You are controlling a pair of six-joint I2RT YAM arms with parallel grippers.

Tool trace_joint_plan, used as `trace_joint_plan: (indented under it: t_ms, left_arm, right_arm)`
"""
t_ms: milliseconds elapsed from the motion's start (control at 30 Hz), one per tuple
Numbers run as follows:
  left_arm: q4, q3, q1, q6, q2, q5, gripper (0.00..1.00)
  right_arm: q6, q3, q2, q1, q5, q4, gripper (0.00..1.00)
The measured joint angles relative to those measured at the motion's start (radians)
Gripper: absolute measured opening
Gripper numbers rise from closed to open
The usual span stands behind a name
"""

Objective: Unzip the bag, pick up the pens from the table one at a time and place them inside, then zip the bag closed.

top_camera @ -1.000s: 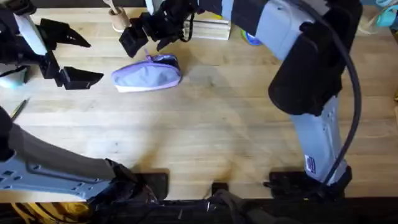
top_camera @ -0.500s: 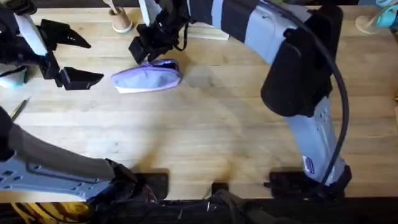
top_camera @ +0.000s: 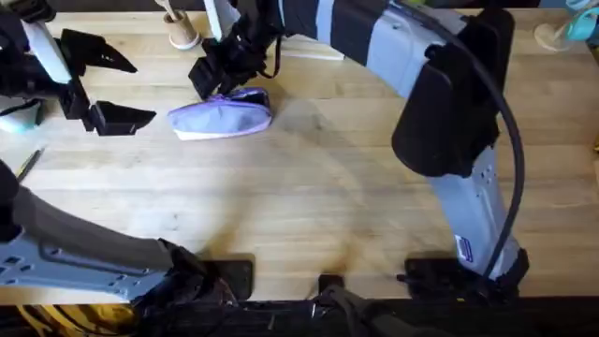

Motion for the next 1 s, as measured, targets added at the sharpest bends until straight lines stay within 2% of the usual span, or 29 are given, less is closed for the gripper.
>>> trace_joint_plan:
  t_ms: [167,300,533,767,800,1000]
  left_arm:
    - [0.000,0.000,0.000,0.000,0.000,0.000,0.993]
    - [0.000,0.000,0.000,0.000,0.000,0.000,0.993]
    - [0.000,0.000,0.000,0.000,0.000,0.000,0.993]
    - [0.000,0.000,0.000,0.000,0.000,0.000,0.993]
    - [0.000,0.000,0.000,0.000,0.000,0.000,0.993]
    - [-0.004,0.000,0.000,0.000,0.000,0.000,0.993]
  right_arm:
    - [-0.013,0.000,0.000,-0.019,-0.065,-0.058,0.348]
    - [-0.050,0.000,0.000,-0.023,-0.080,-0.091,0.392]
    - [-0.093,0.000,0.000,-0.021,-0.083,-0.099,0.395]
    - [-0.106,0.000,0.000,-0.022,-0.075,-0.100,0.162]
    - [-0.106,0.000,0.000,-0.022,-0.078,-0.101,0.036]
    - [-0.106,0.000,0.000,-0.022,-0.088,-0.080,0.033]
